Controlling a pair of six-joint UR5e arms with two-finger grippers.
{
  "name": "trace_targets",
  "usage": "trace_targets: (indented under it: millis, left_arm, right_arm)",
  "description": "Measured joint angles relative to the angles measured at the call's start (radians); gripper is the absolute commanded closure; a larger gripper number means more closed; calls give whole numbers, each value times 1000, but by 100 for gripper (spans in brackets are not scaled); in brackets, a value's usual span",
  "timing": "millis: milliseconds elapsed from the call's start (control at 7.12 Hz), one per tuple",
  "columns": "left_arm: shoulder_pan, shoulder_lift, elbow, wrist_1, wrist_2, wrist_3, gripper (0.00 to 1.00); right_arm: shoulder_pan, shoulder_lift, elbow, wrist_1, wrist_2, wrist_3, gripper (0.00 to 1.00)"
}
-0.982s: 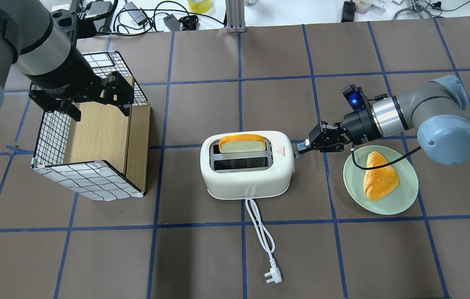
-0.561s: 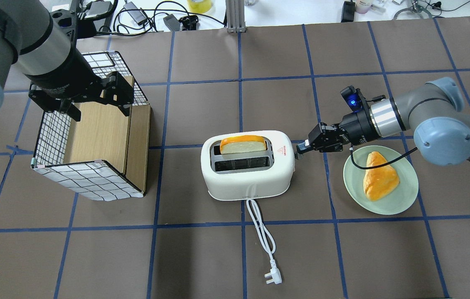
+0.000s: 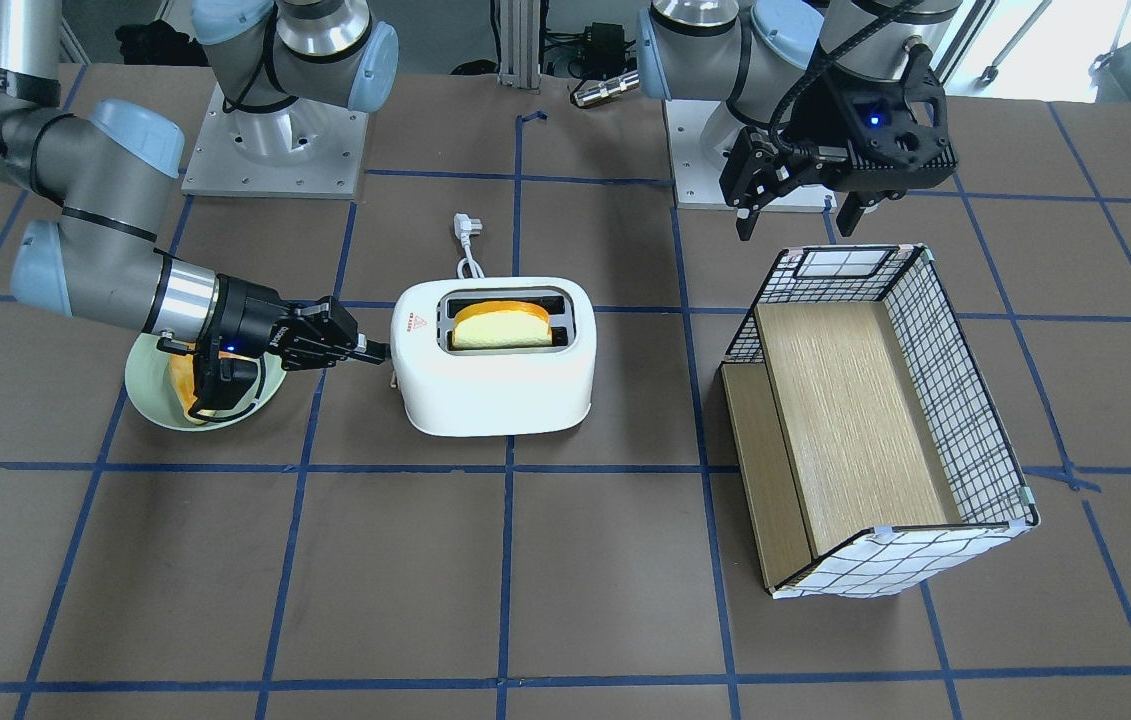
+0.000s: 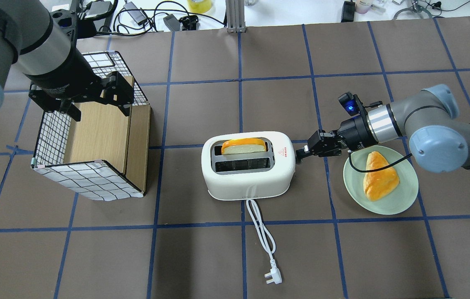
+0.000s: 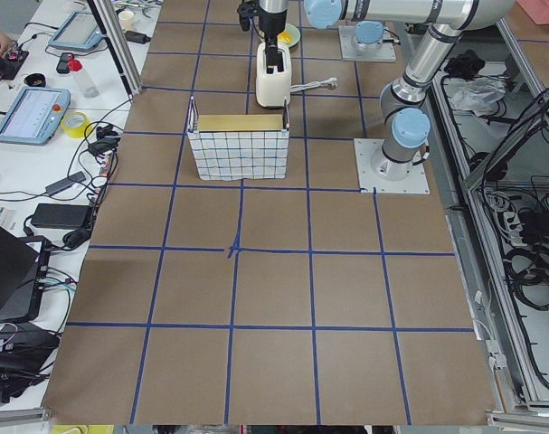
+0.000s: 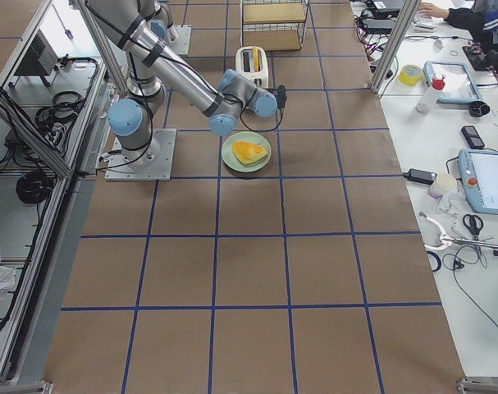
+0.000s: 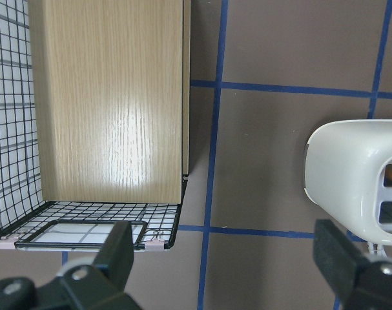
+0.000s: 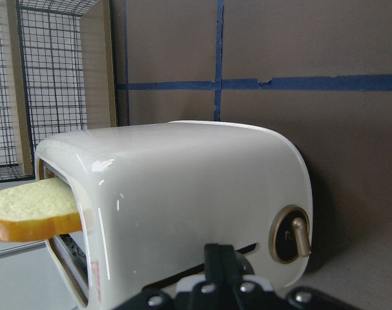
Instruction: Press toaster with right arm
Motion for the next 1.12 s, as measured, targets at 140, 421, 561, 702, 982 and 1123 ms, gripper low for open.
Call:
trace_targets:
  millis: [140,421,561,702,982,1123]
  left_arm:
    - [0,0,0,0,0,0,0]
    - [0,0,0,0,1,0,0]
    - [0,0,0,0,0,0,0]
    - [0,0,0,0,0,0,0]
    - [0,0,0,0,0,0,0]
    - [0,0,0,0,0,0,0]
  right_arm:
    - [0,4,1,-15,-7,-4,100]
    - [1,6,2,-26,-22,-5,100]
    - [1,5,1,-26,-26,1,100]
    - [2,-1,-4,-25,-29,31,100]
    - [4,-47,-21,-20,-51,188,93]
    - [6,-87,-43,-14,-86,278,80]
